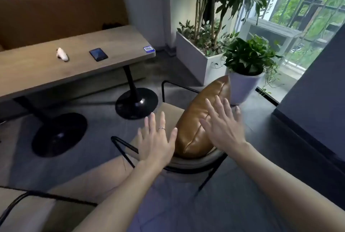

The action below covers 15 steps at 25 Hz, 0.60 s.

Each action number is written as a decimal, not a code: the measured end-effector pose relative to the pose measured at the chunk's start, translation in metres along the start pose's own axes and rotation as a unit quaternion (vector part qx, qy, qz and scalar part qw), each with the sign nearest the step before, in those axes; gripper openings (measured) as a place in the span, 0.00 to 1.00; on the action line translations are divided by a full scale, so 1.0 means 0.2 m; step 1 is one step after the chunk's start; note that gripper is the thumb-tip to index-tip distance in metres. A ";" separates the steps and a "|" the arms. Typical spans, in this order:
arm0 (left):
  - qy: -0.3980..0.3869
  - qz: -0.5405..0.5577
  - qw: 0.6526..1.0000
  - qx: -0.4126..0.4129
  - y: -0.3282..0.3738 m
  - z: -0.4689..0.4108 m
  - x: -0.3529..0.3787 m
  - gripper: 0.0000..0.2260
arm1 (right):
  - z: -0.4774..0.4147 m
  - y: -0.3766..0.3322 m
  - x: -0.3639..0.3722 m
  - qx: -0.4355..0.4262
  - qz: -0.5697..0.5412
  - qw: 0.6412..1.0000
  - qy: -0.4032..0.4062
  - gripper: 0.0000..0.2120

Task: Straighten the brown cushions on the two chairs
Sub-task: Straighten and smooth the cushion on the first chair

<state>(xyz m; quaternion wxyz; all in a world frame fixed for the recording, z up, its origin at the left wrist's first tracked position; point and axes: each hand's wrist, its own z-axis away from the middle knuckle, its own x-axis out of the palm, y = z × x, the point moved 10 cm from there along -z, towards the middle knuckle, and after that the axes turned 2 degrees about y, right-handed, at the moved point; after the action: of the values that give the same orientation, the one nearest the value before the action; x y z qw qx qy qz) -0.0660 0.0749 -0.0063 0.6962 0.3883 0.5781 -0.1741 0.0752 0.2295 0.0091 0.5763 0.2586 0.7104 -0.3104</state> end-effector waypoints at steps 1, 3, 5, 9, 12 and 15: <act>-0.051 0.011 0.999 0.008 0.02 0.00 0.13 0.31 | 0.01 0.03 0.09 0.006 -0.001 1.000 -0.020 0.33; -0.136 0.061 0.988 0.039 0.10 0.03 0.36 0.30 | 0.04 0.06 0.25 0.000 -0.002 0.999 -0.041 0.32; -0.153 0.155 0.976 0.026 0.13 0.06 0.47 0.28 | 0.09 0.09 0.38 0.005 -0.036 0.997 -0.069 0.33; -0.077 0.369 0.925 -0.046 0.11 0.05 0.50 0.23 | 0.06 0.12 0.43 -0.001 -0.075 0.995 -0.065 0.31; 0.002 0.486 0.841 -0.238 0.00 0.14 0.53 0.34 | 0.04 0.17 0.35 -0.010 -0.129 0.992 0.011 0.24; 0.000 0.566 0.691 -0.450 -0.02 0.33 0.72 0.47 | 0.02 0.39 0.38 0.096 -0.202 0.974 0.029 0.23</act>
<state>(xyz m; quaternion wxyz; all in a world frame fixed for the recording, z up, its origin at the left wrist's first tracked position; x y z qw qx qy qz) 0.0146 0.0542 -0.1405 0.7544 0.2824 0.2580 0.5335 0.1184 0.2797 -0.0765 0.4531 0.1724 0.7314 -0.4796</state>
